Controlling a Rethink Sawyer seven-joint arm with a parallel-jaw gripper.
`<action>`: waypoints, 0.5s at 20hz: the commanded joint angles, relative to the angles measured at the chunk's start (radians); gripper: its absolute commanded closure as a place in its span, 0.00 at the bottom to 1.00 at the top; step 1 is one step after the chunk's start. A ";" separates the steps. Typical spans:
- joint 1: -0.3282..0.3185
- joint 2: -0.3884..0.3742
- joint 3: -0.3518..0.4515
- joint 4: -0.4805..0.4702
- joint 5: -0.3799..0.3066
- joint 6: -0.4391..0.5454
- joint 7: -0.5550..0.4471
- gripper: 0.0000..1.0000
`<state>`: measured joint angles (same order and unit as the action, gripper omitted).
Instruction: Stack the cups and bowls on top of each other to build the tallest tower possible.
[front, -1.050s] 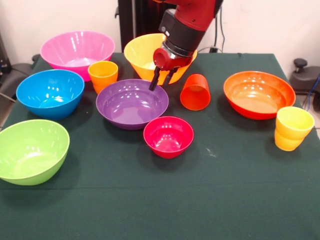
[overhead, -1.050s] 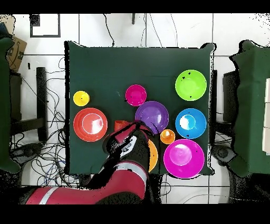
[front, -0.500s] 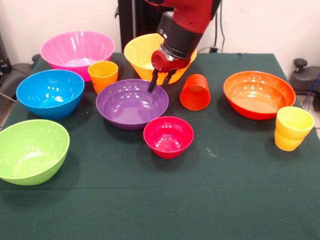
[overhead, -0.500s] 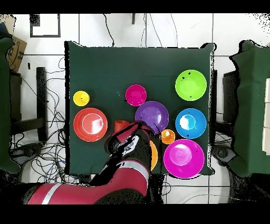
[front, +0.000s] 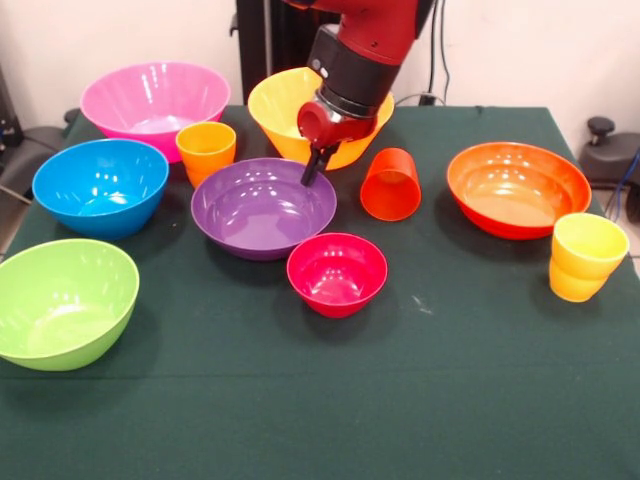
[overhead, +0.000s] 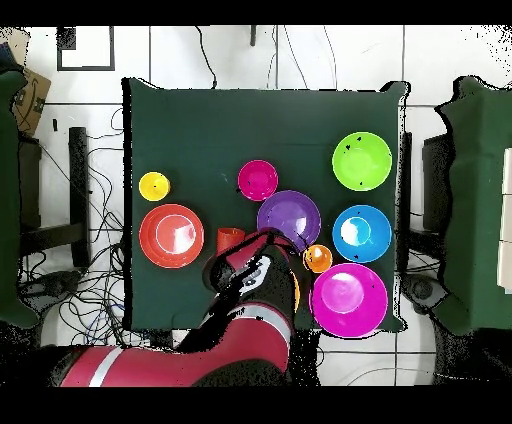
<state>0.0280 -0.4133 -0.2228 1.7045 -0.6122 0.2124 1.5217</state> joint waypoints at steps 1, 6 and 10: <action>-0.026 0.036 0.148 -0.038 -0.064 -0.058 0.022 1.00; 0.004 0.047 0.117 -0.056 -0.070 -0.058 0.051 1.00; 0.096 0.087 0.004 -0.106 -0.061 -0.074 0.132 1.00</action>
<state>0.0482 -0.4013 -0.2393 1.6936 -0.6315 0.2116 1.5217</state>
